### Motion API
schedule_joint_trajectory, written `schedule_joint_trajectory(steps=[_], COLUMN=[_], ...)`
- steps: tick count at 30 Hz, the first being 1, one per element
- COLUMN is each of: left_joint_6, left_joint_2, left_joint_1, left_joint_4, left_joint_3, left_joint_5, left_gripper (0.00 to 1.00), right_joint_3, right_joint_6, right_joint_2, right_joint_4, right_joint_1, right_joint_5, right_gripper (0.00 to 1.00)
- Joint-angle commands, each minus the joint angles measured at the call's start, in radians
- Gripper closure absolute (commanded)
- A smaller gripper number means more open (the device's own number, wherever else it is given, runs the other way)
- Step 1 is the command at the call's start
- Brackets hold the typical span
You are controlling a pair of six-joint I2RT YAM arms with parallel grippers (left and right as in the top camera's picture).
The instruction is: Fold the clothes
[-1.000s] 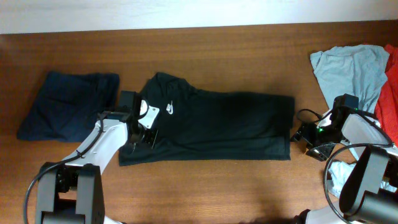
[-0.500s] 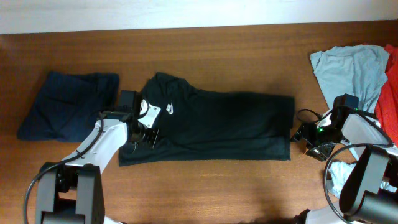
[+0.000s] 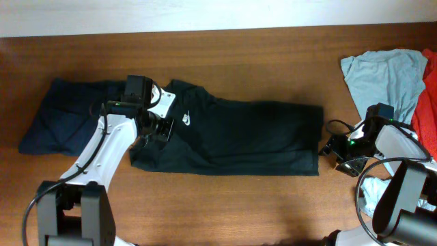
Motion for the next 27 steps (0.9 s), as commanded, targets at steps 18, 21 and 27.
schedule_joint_trajectory(steps=[18,21,27], left_joint_6=[-0.005,-0.005,-0.004], left_joint_2=[0.061,0.061,0.065], left_joint_1=[0.0,-0.004,-0.022], left_joint_4=[0.052,-0.044,-0.094], left_joint_3=[0.016,0.016,-0.01], left_joint_5=[-0.019,-0.019,-0.019], left_gripper=[0.25,0.56,0.79], right_joint_3=[0.018,0.018,0.018], right_joint_6=[-0.008,-0.008,-0.008], right_joint_2=[-0.019,-0.019,-0.019], right_joint_4=[-0.007,-0.008,-0.008], right_joint_1=[-0.006,-0.006,-0.006], right_joint_5=[-0.006,-0.006,-0.006], right_gripper=[0.28,0.28,0.28])
